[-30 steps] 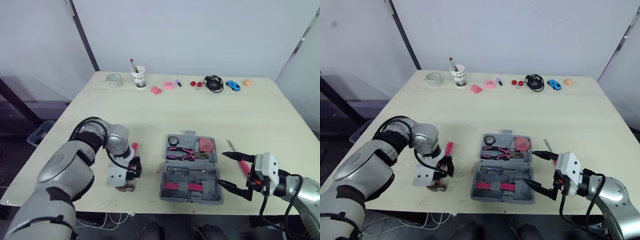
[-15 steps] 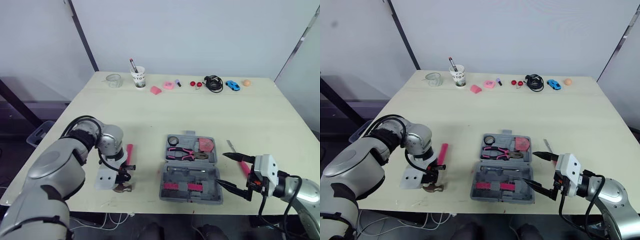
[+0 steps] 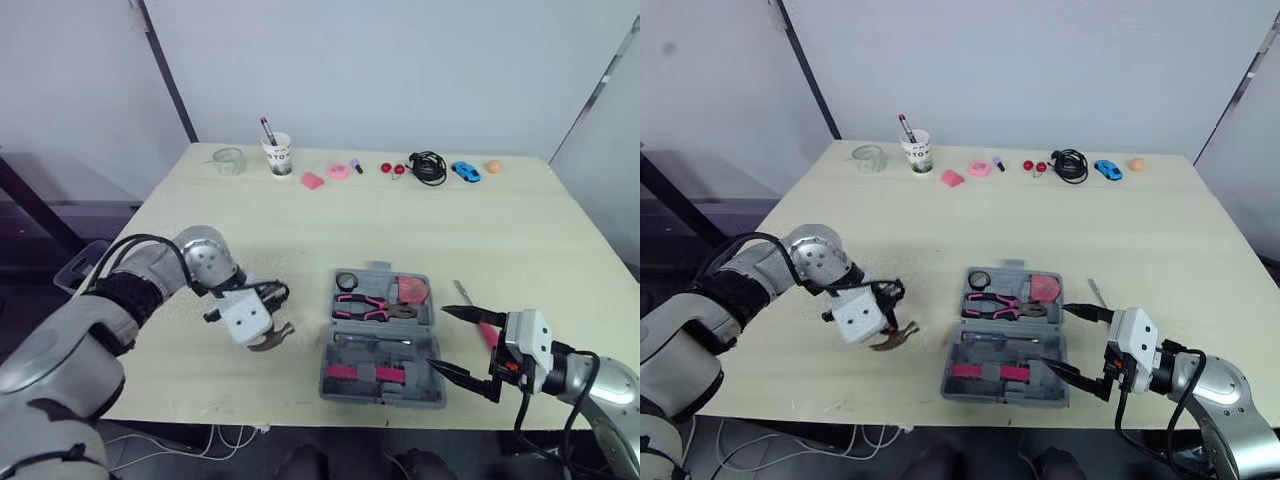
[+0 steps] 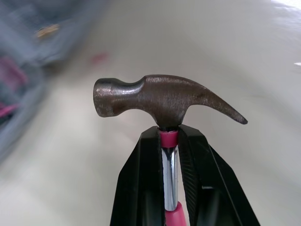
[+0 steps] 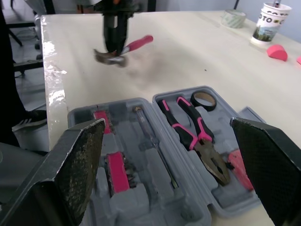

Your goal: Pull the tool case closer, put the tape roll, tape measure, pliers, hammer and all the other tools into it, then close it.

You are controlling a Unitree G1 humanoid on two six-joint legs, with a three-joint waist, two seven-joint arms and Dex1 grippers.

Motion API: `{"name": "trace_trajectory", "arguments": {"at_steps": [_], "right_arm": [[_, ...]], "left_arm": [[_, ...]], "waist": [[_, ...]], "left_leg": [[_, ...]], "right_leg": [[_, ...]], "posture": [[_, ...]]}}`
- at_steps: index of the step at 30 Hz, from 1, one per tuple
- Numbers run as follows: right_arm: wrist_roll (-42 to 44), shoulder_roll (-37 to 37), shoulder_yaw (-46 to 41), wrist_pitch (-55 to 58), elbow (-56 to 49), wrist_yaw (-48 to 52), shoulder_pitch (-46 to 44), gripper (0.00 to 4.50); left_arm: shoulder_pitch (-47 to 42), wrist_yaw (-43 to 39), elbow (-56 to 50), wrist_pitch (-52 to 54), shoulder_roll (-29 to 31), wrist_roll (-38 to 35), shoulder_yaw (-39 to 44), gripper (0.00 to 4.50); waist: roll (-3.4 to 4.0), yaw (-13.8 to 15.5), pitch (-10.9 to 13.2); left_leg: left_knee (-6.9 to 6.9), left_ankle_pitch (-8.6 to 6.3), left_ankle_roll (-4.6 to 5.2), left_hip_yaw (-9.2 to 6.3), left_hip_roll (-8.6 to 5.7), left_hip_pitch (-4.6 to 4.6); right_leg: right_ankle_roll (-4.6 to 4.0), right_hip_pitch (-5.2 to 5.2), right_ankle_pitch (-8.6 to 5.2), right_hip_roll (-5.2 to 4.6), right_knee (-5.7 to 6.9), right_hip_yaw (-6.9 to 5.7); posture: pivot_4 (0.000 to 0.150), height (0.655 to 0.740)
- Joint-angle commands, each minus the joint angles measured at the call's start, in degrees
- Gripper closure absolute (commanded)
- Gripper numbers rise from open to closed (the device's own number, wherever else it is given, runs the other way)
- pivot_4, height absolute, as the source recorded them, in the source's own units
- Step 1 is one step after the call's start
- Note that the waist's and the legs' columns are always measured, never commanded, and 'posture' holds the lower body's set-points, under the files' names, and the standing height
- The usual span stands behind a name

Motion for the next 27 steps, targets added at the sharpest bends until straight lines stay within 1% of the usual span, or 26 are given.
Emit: {"name": "trace_trajectory", "arguments": {"at_steps": [1,6,8,12,15,17,19,21,24,27], "right_arm": [[0.50,0.26,-0.31,-0.98,-1.04,-0.19,-0.63,0.00],[0.84,0.68,0.15,-0.95,-0.38,0.11,-2.32,0.00],[1.01,0.71,0.14,-0.95,-0.08,0.32,-2.63,0.00],[1.67,0.45,0.08,-1.32,0.98,1.71,-2.84,0.00],[1.66,0.47,0.20,-1.35,1.37,2.18,-3.22,0.00],[1.61,0.39,0.23,-1.42,1.74,2.48,-3.53,0.00],[1.57,0.35,0.21,-1.45,1.85,2.68,-3.59,0.00],[1.51,0.29,0.19,-1.43,1.87,2.86,-3.61,0.00],[1.22,0.12,0.27,-1.55,2.05,3.10,-3.80,0.00],[1.11,0.04,0.27,-1.67,2.28,3.18,-4.06,0.00]], "left_arm": [[6.12,3.58,-9.75,17.90,4.25,-3.34,10.12,4.47],[18.00,7.09,-24.49,45.87,7.97,-11.16,21.74,4.47],[21.14,8.82,-28.91,54.03,7.99,-12.78,25.48,4.47],[28.60,17.50,-37.46,78.71,7.27,-16.61,33.74,4.47],[30.02,23.86,-41.08,95.48,2.51,-21.23,40.06,4.47],[29.52,29.76,-41.93,106.62,-2.74,-22.58,44.64,4.47],[27.67,36.12,-41.39,115.31,-8.71,-22.48,49.34,4.47],[25.85,40.61,-40.76,121.79,-13.58,-21.97,52.87,4.47],[24.16,46.15,-40.44,128.83,-19.59,-20.74,56.92,4.47],[22.70,51.50,-39.25,130.40,-24.06,-19.00,58.95,4.47]], "waist": [[0.01,-0.26,0.00],[0.04,-0.55,0.02],[0.04,-0.39,0.03],[0.04,0.16,0.03],[0.06,0.32,0.04],[0.03,0.56,0.04],[0.03,0.53,0.04],[0.01,0.60,0.05],[-0.04,0.27,0.03],[-0.04,0.29,0.03]], "left_leg": [[0.00,0.00,0.00,-0.03,0.02,0.00],[-0.01,0.00,0.00,-0.07,0.05,0.06],[0.00,0.00,0.00,-0.07,0.05,0.07],[0.01,0.00,0.00,-0.10,0.02,0.08],[0.00,0.00,0.00,-0.11,0.02,0.09],[0.02,0.00,-0.01,-0.17,0.00,0.08],[0.04,0.00,-0.01,-0.20,-0.04,0.06],[0.06,0.01,-0.01,-0.25,-0.08,0.06],[0.14,0.01,-0.01,-0.34,-0.10,0.02],[0.14,0.01,-0.02,-0.37,-0.12,0.06]], "right_leg": [[-0.01,0.00,0.00,0.02,0.03,-0.01],[-0.01,-0.02,-0.02,0.02,0.25,-0.04],[-0.02,-0.02,-0.02,0.01,0.28,-0.03],[-0.02,-0.01,-0.03,0.02,0.30,-0.03],[-0.02,-0.02,-0.03,0.02,0.32,-0.03],[-0.02,-0.01,-0.03,0.02,0.33,-0.07],[-0.02,0.00,-0.03,0.03,0.33,-0.06],[-0.01,0.01,-0.03,0.02,0.38,-0.05],[-0.02,0.02,-0.03,0.04,0.45,-0.09],[-0.02,0.01,-0.03,0.05,0.52,-0.06]], "posture": [[0.150,0.7400],[0.150,0.7400],[0.150,0.7400],[0.150,0.7400],[0.150,0.7400],[0.150,0.7400],[0.150,0.7400],[0.150,0.7400],[0.150,0.7400],[0.150,0.7400]]}}
